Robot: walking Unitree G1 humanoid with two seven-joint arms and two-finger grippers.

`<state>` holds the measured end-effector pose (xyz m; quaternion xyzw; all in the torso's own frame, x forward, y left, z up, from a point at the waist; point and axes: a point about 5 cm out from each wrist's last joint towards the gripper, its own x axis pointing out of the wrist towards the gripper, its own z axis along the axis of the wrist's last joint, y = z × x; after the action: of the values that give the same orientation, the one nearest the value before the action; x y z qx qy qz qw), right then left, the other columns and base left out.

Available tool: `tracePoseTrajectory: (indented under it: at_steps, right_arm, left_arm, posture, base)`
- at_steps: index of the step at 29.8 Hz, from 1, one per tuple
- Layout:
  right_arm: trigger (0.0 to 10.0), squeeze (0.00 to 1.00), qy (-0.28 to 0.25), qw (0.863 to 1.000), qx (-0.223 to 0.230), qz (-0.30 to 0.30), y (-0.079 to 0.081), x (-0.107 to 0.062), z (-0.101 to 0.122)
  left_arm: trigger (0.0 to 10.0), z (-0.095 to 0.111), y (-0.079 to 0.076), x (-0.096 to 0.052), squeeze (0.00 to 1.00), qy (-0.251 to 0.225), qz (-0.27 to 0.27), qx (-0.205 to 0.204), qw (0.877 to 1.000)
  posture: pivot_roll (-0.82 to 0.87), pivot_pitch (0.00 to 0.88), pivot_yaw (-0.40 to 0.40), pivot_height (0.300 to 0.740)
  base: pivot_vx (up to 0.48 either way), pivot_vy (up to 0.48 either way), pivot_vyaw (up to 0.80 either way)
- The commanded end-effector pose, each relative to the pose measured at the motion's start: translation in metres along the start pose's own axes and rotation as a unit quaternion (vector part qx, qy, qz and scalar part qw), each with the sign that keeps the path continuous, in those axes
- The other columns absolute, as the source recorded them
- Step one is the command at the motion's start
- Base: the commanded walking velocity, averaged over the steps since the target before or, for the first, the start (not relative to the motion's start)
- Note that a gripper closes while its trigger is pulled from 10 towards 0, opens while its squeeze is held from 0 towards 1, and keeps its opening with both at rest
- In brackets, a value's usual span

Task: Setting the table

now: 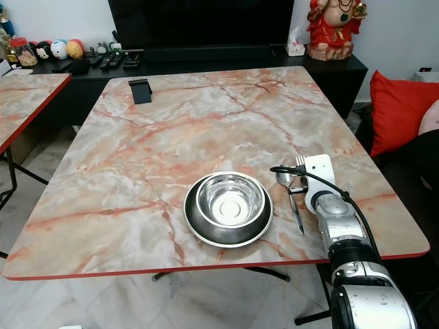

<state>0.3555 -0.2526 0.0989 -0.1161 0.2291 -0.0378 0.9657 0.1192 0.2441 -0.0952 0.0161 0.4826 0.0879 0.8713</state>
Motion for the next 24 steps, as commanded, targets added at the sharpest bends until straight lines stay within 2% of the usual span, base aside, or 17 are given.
tracePoseTrajectory:
  at_steps: [1, 24]
  right_arm:
    - [10.0, 0.00, 0.005, 1.000, 0.004, -0.001, -0.0012, 0.0009, 0.0048]
    - [10.0, 0.00, 0.014, 1.000, 0.003, 0.007, 0.0012, 0.0011, 0.0023]
  left_arm:
    - [10.0, -0.0033, 0.0006, -0.0005, 0.00, 0.011, -0.002, 0.005, 1.000]
    - [10.0, -0.0036, 0.0011, -0.0006, 0.00, 0.012, -0.002, 0.005, 1.000]
  posture:
    - [-0.08, 0.000, 0.050, 0.732]
    - [-0.07, 0.000, 0.052, 0.732]
  base:
    - [0.000, 0.000, 0.00]
    - [0.000, 0.000, 0.00]
